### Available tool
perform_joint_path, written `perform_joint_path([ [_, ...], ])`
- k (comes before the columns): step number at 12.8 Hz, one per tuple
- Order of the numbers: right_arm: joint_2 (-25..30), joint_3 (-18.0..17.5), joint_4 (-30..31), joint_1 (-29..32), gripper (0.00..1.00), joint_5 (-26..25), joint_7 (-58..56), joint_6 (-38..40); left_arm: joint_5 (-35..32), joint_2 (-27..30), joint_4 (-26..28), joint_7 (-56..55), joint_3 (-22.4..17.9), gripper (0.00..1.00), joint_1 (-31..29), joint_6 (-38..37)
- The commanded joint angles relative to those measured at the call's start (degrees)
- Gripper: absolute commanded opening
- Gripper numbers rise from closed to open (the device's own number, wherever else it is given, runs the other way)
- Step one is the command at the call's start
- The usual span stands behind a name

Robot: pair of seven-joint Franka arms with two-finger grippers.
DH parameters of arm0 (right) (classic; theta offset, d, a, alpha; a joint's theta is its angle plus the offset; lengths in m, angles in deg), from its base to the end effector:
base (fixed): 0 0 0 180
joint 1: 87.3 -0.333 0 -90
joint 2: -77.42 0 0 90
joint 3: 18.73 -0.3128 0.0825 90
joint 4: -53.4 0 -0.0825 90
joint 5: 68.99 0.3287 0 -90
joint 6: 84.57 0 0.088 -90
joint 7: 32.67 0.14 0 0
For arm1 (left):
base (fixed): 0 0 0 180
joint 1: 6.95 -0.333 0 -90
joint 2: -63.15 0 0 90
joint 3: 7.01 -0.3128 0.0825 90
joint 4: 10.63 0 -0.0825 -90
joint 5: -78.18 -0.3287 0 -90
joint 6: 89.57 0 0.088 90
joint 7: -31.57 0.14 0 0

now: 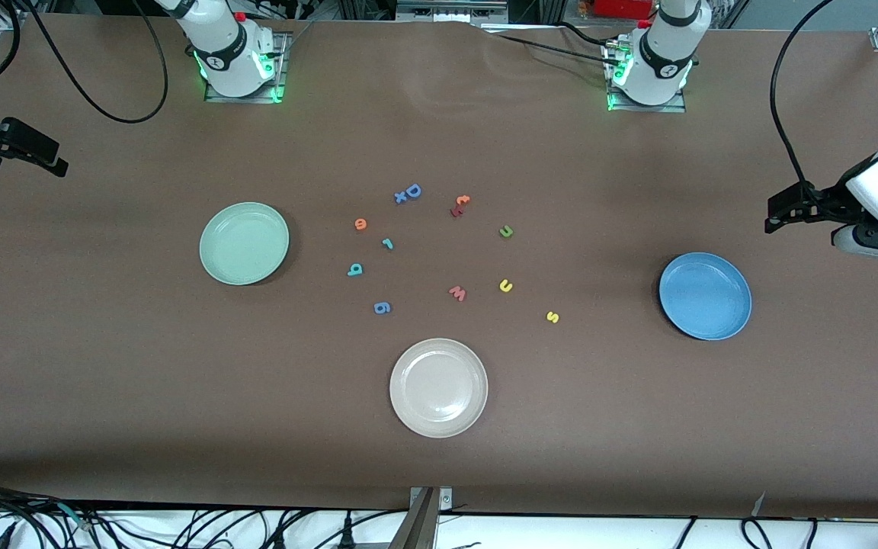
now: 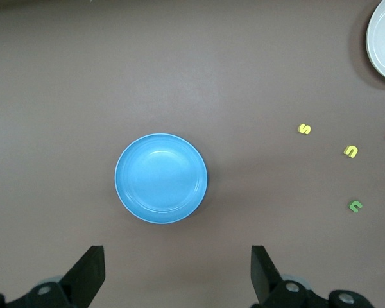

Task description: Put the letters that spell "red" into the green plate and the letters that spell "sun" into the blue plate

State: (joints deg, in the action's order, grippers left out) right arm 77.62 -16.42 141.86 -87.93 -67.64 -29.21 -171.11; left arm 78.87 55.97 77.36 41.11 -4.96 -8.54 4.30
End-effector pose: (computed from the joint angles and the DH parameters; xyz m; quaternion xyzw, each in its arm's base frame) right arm 0.4911 -0.0110 0.5960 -0.9988 0.0443 0.0152 0.0116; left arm 0.5405 -0.0049 0.5437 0.9961 -0.0866 -0.0106 0.0091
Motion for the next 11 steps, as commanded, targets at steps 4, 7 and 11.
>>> perform_joint_path([
  [4, -0.81, 0.33, -1.54, 0.18, 1.0, -0.2, -0.31, 0.5, -0.33, 0.24, -1.15, -0.67, 0.76, 1.0, -0.52, -1.32],
  [7, -0.73, 0.24, -1.45, 0.01, 1.0, -0.2, 0.31, 0.5, -0.33, 0.24, -1.15, -0.58, 0.76, 1.0, -0.52, -1.32],
  [11, -0.73, 0.24, -1.45, -0.08, 1.0, -0.2, 0.49, 0.59, -0.33, 0.24, -1.15, -0.67, 0.76, 1.0, -0.52, -1.32],
])
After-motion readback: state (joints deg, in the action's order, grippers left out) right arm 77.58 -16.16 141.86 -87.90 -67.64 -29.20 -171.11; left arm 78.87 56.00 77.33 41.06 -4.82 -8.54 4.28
